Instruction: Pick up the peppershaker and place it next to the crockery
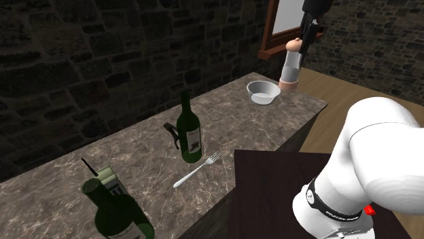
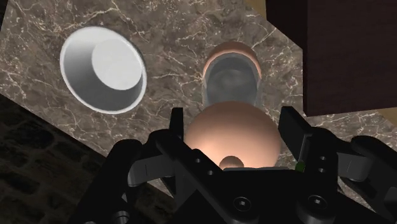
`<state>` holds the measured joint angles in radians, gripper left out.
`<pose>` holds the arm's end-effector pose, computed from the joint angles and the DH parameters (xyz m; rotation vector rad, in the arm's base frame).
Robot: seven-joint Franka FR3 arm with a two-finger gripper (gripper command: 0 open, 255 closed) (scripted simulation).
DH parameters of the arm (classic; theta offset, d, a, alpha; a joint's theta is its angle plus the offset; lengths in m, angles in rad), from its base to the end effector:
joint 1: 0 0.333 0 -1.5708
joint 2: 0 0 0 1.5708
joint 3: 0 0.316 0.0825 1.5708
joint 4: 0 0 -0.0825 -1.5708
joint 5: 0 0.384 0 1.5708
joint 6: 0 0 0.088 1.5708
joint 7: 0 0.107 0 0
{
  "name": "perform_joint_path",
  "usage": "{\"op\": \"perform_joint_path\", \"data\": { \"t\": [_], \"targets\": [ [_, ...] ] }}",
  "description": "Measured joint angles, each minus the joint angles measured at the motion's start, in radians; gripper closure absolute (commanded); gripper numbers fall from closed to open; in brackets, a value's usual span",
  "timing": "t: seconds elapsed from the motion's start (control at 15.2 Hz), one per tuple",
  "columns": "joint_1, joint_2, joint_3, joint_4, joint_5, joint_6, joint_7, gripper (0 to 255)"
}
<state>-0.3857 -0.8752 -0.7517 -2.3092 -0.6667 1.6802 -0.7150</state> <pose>0.0410 -0.3912 0.5479 2.9815 -0.2885 -0.0298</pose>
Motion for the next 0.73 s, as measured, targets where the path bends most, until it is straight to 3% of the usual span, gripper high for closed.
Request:
{"op": "perform_joint_path", "data": {
  "t": [0.33, 0.73],
  "targets": [
    [0.043, 0.069, -0.139, 0.138, -0.032, 0.013, -0.124, 255],
    [0.141, 0.147, -0.332, 0.294, -0.050, 0.049, -0.253, 255]
  ]
}}
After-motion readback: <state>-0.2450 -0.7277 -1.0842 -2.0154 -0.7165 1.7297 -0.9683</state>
